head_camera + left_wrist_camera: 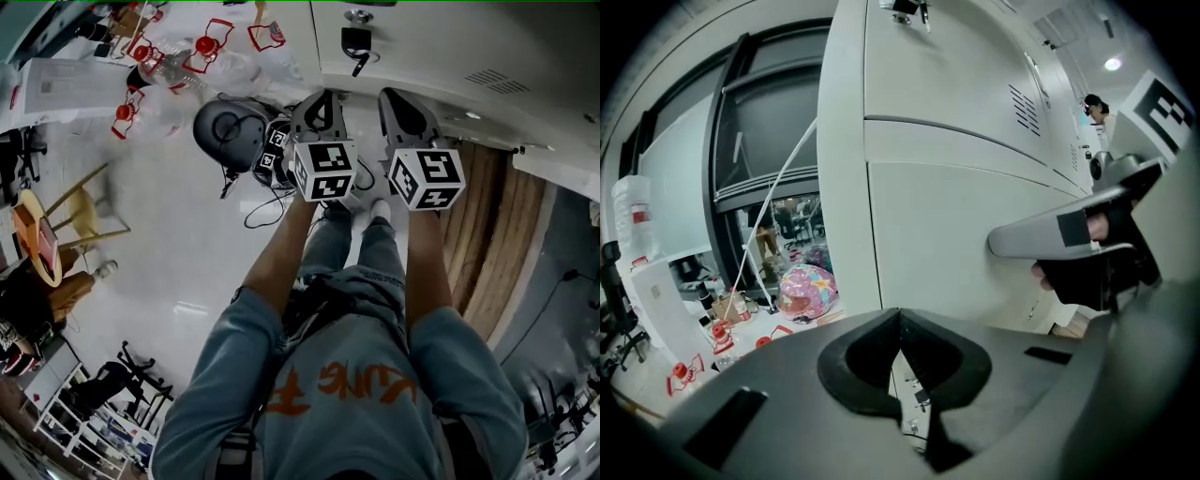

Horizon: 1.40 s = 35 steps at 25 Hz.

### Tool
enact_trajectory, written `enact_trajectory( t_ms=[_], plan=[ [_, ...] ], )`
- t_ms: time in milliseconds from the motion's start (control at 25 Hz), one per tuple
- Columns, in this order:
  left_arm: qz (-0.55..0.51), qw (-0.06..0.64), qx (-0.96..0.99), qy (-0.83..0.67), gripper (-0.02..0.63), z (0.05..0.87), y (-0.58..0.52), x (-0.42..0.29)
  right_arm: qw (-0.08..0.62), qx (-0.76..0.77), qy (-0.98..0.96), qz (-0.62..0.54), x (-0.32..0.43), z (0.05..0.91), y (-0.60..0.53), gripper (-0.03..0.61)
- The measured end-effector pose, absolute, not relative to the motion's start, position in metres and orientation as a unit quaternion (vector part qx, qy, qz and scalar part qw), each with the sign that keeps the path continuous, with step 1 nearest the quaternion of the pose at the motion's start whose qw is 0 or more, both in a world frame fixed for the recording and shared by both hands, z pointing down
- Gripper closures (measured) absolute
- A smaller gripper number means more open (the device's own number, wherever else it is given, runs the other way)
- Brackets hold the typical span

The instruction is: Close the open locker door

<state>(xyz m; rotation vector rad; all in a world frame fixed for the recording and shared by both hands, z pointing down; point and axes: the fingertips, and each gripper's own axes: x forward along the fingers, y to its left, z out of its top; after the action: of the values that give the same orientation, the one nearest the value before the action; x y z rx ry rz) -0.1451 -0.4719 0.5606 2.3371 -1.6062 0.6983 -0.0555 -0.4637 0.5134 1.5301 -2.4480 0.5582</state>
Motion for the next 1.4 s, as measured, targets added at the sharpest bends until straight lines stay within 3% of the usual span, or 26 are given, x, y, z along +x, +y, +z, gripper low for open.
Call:
enact_trajectory(
  t_ms=[840, 1160, 1400],
  plan=[
    [0.207, 0.164, 0.777, -0.571, 0.592, 0.548, -0.462, -0.152, 0.1, 0.512, -0.826, 0.212, -0.056, 0.51, -0.442, 0.545],
    [0.152, 0.184, 0.764, -0.599, 0.592, 0.508, -0.426, -0.131, 0.088, 0.5, -0.837, 0.204, -0.029, 0.484, -0.417, 0.545],
    [0.113, 0.162, 0.753, -0.627, 0.592, 0.465, -0.394, -0.109, 0.072, 0.494, -0.845, 0.191, -0.004, 0.46, -0.389, 0.545]
  ],
)
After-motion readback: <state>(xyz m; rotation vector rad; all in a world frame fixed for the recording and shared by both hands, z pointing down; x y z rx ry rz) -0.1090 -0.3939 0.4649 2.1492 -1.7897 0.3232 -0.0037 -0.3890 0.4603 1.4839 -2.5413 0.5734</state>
